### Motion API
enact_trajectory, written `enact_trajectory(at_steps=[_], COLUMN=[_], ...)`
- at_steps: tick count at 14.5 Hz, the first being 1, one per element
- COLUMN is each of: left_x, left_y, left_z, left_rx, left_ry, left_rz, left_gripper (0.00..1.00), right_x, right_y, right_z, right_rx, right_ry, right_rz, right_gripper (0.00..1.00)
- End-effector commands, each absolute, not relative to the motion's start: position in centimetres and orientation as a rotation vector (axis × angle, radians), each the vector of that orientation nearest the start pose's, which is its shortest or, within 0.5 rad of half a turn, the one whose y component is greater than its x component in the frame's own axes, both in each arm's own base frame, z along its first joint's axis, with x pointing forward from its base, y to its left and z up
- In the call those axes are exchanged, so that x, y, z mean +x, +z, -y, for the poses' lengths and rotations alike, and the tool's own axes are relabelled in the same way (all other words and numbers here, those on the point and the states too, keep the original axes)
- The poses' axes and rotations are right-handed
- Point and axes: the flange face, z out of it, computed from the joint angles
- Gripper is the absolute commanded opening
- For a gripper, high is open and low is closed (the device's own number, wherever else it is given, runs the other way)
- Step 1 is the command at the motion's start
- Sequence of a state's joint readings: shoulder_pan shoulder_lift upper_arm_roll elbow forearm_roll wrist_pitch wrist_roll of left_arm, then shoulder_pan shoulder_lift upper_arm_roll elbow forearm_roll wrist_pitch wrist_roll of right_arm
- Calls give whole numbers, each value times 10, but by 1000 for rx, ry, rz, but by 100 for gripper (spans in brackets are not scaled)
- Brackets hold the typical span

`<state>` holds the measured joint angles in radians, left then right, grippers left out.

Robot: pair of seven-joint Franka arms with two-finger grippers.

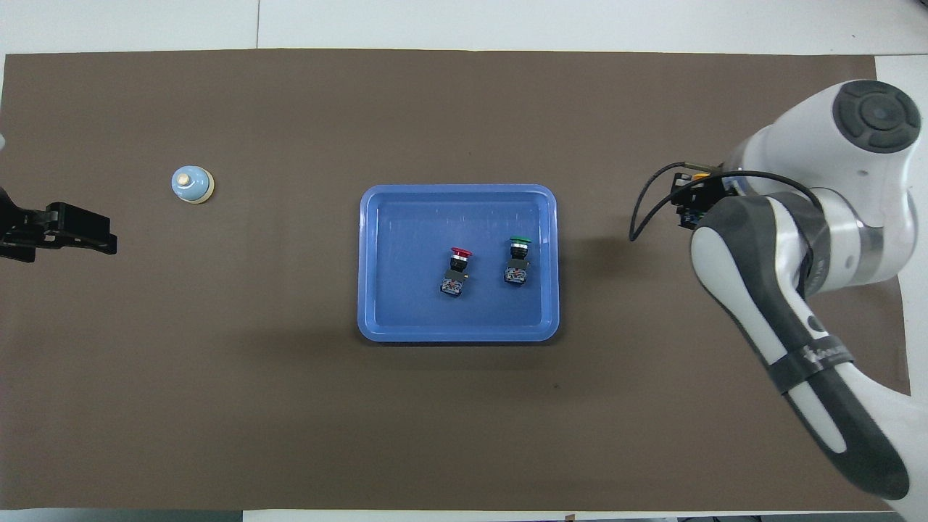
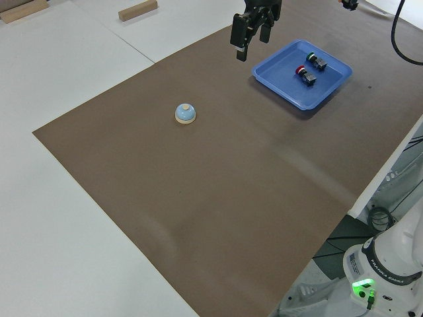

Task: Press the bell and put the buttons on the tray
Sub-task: 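Place the yellow button in the tray beside the red one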

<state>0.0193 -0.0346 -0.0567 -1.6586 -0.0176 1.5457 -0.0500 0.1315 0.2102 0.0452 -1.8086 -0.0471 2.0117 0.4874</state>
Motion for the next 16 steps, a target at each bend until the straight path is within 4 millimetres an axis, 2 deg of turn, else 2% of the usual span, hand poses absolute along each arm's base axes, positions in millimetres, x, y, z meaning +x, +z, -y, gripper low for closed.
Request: enact_trajectory(at_steps=[1, 4, 7, 9, 12, 16], left_x=[533, 533, 533, 533, 533, 533], left_y=[604, 604, 604, 604, 604, 604], left_z=[21, 22, 22, 22, 22, 22], left_rx=[-3164, -3164, -3164, -3164, -3164, -3164], left_ry=[126, 126, 128, 128, 126, 126], left_rz=[20, 18, 18, 18, 18, 18], left_gripper=[100, 100, 100, 100, 100, 100], right_x=[602, 590, 594, 594, 567, 555], right_y=[443, 450, 424, 399, 379, 348], right_z=[-194, -289, -389, -427, -467, -478], right_rx=[-3126, -3044, -3052, -3046, -3073, -3080], right_ry=[1, 10, 39, 32, 32, 23], right_rz=[-448, -494, -484, -488, -379, -272], right_gripper=[0, 0, 0, 0, 0, 0])
